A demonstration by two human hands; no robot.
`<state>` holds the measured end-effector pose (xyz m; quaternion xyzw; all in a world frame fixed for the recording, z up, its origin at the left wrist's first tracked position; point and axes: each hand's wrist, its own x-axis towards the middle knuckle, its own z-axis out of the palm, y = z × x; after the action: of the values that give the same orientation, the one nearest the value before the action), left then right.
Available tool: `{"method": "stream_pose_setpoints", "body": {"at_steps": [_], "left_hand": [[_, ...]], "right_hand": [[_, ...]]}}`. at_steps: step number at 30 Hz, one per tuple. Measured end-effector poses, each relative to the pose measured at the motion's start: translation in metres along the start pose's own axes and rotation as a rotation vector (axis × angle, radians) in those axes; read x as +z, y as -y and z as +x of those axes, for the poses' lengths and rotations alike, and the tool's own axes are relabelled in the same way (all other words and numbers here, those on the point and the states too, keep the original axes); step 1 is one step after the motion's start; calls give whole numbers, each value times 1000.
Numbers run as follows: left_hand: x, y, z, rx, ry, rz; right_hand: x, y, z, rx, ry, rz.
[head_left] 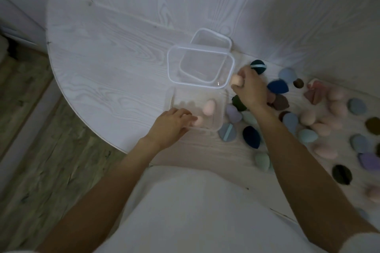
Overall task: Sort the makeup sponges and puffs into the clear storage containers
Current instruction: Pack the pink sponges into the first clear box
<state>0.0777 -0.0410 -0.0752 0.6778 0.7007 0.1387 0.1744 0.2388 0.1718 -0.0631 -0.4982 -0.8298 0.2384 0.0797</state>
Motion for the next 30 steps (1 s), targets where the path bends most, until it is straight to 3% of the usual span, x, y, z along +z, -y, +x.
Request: {"method": "stream_pose_setpoints", "body": {"at_steps": [5,9,11,14,19,22,26,30], "left_hand": [[3,2,0,-10,8,9],[4,3,2,32,9,22],[5,3,3,63,-2,32],[7,4,2,67,-5,51],[4,4,1,26,33,31],[2,1,4,-19,95,44],[5,-9,7,-52,136,133],[12,-18,4,-17,92,195]], "right_hand": [[-19,10,-78,108,-146,260],[-13,38,-102,-67,53,380],[-8,47,-100,-117,158,279],[-8,48,-91,-215,269,-88],[12,50,-75,-259,324,-398],[30,52,-74,-242,313,-491],[33,51,-84,-271,111,-532],[22,48,-88,-280,196,-472]]}}
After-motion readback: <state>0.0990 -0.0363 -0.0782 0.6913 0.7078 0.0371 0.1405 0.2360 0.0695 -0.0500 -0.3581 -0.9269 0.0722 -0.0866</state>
